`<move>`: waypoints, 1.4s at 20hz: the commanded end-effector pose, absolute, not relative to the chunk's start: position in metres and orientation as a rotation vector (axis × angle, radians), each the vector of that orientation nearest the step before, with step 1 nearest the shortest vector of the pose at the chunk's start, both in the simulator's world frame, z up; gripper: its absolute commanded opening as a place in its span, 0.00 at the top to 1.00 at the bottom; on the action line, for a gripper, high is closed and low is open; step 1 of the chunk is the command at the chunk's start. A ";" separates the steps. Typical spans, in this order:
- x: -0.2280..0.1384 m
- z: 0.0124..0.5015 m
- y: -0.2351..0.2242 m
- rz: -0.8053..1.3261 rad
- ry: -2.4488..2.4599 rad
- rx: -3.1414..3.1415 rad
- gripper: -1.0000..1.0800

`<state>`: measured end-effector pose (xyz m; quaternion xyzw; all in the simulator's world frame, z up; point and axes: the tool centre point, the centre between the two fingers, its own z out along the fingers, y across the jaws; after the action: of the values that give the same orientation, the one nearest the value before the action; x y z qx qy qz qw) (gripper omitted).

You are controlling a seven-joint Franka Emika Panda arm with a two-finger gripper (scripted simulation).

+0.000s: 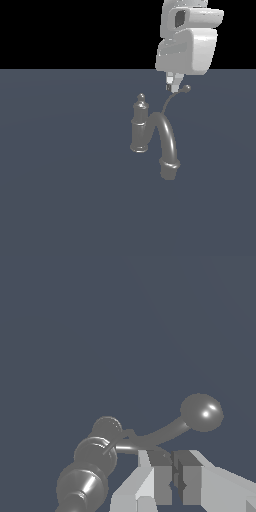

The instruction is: Turn on the faucet by rotating a designated handle.

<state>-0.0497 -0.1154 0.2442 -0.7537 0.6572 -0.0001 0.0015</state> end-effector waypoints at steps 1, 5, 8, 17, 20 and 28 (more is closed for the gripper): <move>-0.046 0.243 -0.137 -0.002 2.099 -2.337 1.00; -0.036 0.243 -0.148 -0.001 2.104 -2.333 1.00; -0.028 0.242 -0.156 -0.001 2.107 -2.330 1.00; -0.004 0.244 -0.134 0.004 2.057 -2.367 1.00; 0.005 0.244 -0.135 0.003 2.063 -2.363 1.00; 0.028 0.243 -0.139 0.002 2.078 -2.351 1.00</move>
<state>0.0230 -0.1319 0.2443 -0.7528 0.6583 0.0030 0.0015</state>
